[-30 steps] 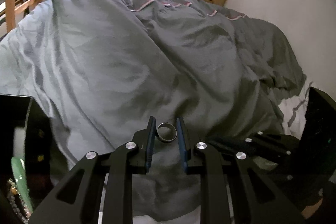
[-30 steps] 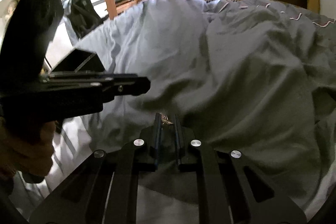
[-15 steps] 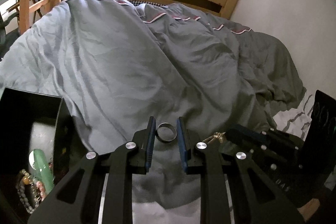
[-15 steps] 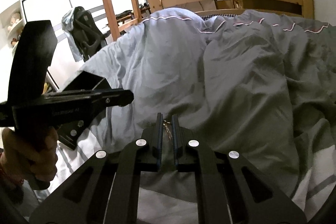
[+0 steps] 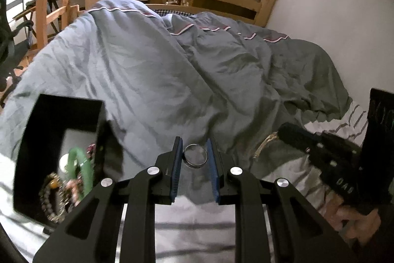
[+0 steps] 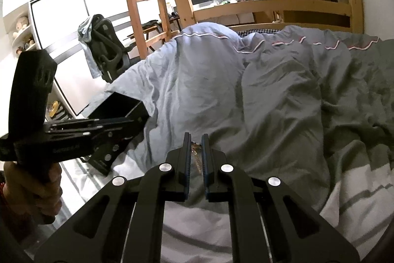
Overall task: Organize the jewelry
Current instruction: 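Carry the ring toward the black box with the left gripper while the right gripper carries the gold chain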
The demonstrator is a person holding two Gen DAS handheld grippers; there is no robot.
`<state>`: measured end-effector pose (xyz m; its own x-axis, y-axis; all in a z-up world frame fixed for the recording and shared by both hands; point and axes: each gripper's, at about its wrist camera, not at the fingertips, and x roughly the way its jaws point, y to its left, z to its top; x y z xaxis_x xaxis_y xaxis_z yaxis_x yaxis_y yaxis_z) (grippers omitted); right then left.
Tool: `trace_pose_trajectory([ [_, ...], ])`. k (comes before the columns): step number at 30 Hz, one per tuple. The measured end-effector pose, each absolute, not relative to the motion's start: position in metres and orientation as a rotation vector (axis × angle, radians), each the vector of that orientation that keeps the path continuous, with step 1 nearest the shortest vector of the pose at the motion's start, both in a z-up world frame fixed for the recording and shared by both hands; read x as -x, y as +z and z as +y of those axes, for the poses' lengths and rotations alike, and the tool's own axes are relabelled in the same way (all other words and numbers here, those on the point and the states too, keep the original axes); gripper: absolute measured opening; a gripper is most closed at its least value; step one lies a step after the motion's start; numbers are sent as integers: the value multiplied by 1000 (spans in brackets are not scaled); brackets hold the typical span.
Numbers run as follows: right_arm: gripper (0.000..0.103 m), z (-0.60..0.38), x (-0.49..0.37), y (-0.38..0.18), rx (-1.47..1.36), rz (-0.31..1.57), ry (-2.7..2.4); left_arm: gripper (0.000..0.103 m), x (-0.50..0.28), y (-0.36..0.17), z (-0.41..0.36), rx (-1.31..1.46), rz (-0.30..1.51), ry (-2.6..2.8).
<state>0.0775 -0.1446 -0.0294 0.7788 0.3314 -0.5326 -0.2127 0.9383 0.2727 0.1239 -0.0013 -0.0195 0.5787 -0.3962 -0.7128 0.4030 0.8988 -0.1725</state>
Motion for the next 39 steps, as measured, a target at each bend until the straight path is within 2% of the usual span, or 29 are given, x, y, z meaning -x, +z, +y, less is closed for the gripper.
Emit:
trace_pose_trajectory([
  [18, 9, -102, -56, 2, -154, 592, 336, 20, -86, 16, 36, -35, 745, -379],
  [39, 9, -33, -73, 23, -76, 591, 424, 20, -88, 32, 93, 12, 733, -297],
])
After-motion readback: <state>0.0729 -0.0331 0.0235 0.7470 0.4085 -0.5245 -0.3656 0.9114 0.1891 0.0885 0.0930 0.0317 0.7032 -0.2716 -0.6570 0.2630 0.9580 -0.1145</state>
